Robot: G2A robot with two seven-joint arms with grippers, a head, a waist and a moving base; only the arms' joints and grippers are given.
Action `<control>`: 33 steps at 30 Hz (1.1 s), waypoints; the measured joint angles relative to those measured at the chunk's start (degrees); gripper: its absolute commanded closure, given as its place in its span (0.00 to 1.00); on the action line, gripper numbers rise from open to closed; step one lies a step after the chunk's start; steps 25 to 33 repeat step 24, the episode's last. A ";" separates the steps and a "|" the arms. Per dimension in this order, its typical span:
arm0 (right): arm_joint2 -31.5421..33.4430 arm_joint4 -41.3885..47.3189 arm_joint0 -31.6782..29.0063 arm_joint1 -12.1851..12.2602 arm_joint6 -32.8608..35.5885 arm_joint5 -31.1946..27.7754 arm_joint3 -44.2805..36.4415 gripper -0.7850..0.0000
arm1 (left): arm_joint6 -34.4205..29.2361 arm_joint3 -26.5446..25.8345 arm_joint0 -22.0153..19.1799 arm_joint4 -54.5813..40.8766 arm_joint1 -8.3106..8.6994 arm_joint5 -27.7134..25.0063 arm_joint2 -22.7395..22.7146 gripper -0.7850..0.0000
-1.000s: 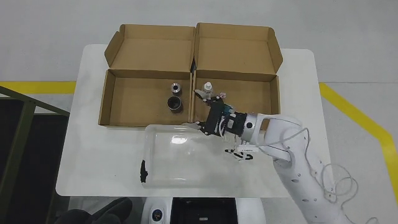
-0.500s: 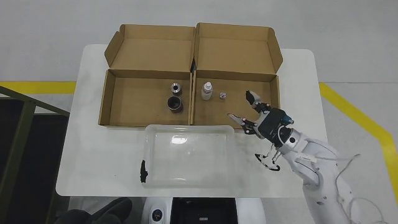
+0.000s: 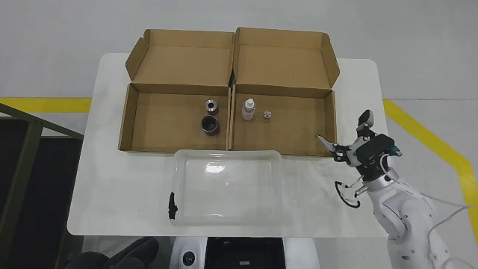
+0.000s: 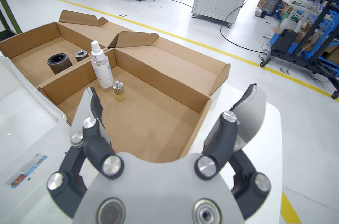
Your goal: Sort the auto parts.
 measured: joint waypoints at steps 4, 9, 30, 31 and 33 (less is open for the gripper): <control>1.44 0.03 -1.00 0.19 -0.66 0.39 -0.08 0.00 | 0.00 0.00 0.00 0.00 0.00 0.00 0.00 0.00; 2.28 -1.20 -2.08 0.38 -2.31 0.60 -0.08 0.00 | 0.00 0.00 0.00 0.00 0.00 0.00 0.00 0.00; 2.27 -1.42 -2.50 0.42 -2.95 0.92 0.20 0.00 | 0.00 0.00 0.00 0.00 0.00 0.00 0.00 0.00; 2.27 -1.42 -2.50 0.42 -2.95 0.92 0.20 0.00 | 0.00 0.00 0.00 0.00 0.00 0.00 0.00 0.00; 2.27 -1.42 -2.50 0.42 -2.95 0.92 0.20 0.00 | 0.00 0.00 0.00 0.00 0.00 0.00 0.00 0.00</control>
